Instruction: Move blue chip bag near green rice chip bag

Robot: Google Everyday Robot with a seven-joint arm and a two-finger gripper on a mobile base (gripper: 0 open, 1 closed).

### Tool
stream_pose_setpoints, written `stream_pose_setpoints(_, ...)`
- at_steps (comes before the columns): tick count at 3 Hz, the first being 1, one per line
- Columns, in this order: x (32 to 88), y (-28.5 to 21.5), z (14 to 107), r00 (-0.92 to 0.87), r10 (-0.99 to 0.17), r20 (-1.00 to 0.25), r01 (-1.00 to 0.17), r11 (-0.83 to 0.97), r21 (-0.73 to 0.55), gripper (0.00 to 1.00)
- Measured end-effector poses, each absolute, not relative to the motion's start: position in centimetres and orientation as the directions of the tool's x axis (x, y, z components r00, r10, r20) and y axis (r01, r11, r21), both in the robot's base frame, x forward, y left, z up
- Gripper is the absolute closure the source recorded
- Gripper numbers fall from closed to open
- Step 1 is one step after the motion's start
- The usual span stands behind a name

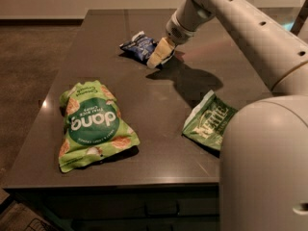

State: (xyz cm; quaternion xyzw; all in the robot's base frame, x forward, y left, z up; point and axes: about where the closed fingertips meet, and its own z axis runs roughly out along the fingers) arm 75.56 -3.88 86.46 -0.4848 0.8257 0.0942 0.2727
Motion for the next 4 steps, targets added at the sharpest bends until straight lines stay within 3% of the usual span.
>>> stream_pose_setpoints(1, 76.40, -3.35, 85.62, -0.395, -0.747, -0.534, -0.849, 0.520, -0.100, 0.00)
stream_pose_setpoints(2, 76.99, -3.39, 85.06, -0.410, -0.749, -0.521, -0.843, 0.529, -0.097, 0.18)
stream_pose_setpoints(4, 76.80, -4.13, 85.66, -0.416, -0.741, -0.526, -0.841, 0.534, -0.087, 0.65)
